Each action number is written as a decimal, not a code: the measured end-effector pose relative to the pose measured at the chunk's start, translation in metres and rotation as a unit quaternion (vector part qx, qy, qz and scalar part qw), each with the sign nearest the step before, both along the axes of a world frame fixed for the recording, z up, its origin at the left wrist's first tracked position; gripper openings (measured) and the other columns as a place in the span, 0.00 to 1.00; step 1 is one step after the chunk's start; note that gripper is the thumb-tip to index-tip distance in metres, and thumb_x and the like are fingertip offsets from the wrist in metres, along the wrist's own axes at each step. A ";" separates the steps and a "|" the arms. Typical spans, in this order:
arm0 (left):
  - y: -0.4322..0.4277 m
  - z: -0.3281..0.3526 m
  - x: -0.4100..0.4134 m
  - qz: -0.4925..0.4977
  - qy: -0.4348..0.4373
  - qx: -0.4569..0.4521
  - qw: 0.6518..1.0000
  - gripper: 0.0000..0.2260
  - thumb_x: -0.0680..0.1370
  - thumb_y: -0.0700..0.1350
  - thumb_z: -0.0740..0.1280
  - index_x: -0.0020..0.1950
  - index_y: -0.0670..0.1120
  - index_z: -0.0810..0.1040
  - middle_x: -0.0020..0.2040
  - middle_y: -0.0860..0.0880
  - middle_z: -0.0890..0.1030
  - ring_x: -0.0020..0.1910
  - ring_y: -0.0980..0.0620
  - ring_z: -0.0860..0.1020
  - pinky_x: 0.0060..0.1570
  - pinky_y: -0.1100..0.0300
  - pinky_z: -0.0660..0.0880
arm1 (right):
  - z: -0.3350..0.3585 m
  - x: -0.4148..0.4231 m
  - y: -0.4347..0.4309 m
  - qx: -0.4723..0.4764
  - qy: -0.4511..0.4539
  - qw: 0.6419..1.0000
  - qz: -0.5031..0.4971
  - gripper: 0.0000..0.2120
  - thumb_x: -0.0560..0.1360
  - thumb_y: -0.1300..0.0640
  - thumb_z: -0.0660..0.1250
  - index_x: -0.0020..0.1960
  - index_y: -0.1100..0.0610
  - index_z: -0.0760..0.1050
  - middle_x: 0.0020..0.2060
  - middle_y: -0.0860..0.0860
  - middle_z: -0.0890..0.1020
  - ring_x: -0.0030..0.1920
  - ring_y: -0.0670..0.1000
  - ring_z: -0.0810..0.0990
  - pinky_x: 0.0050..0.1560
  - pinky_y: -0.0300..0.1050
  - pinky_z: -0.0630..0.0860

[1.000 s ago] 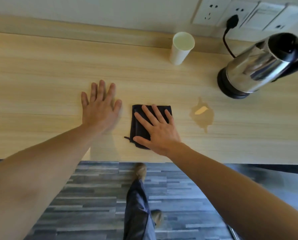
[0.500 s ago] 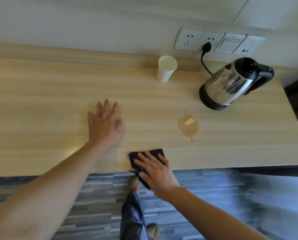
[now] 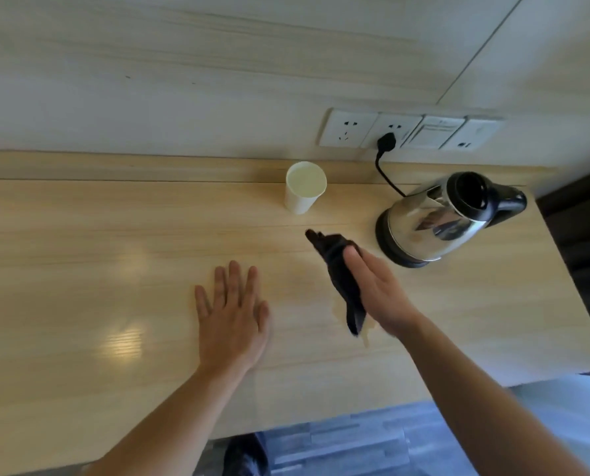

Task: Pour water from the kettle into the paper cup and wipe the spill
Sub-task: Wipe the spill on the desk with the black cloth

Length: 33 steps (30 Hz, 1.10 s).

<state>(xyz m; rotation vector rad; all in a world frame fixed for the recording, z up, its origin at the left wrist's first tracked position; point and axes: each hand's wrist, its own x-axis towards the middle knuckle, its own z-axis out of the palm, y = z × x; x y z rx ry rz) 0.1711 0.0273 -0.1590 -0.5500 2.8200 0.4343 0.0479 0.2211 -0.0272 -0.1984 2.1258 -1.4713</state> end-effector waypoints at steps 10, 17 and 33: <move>0.002 -0.005 0.000 0.003 -0.006 -0.023 1.000 0.30 0.84 0.62 0.38 0.85 0.56 0.37 0.85 0.47 0.37 0.84 0.44 0.37 0.82 0.35 0.41 | -0.098 -0.058 -0.066 0.388 0.256 0.838 0.287 0.34 0.80 0.27 0.46 0.83 0.35 0.48 0.85 0.47 0.45 0.84 0.51 0.39 0.81 0.61 0.42; 0.002 -0.008 -0.003 0.011 0.001 -0.047 0.999 0.30 0.83 0.62 0.39 0.85 0.56 0.40 0.86 0.47 0.41 0.85 0.44 0.40 0.82 0.35 0.43 | -0.122 -0.053 -0.059 0.390 0.291 0.829 0.277 0.32 0.80 0.27 0.42 0.82 0.31 0.41 0.84 0.44 0.39 0.83 0.51 0.33 0.81 0.61 0.38; 0.008 -0.002 -0.001 0.032 0.011 -0.068 0.997 0.30 0.83 0.61 0.41 0.85 0.57 0.42 0.87 0.49 0.42 0.85 0.47 0.40 0.82 0.37 0.42 | -0.125 0.046 0.015 0.385 0.288 0.817 0.319 0.32 0.81 0.28 0.39 0.81 0.33 0.34 0.83 0.45 0.33 0.82 0.52 0.30 0.81 0.61 0.36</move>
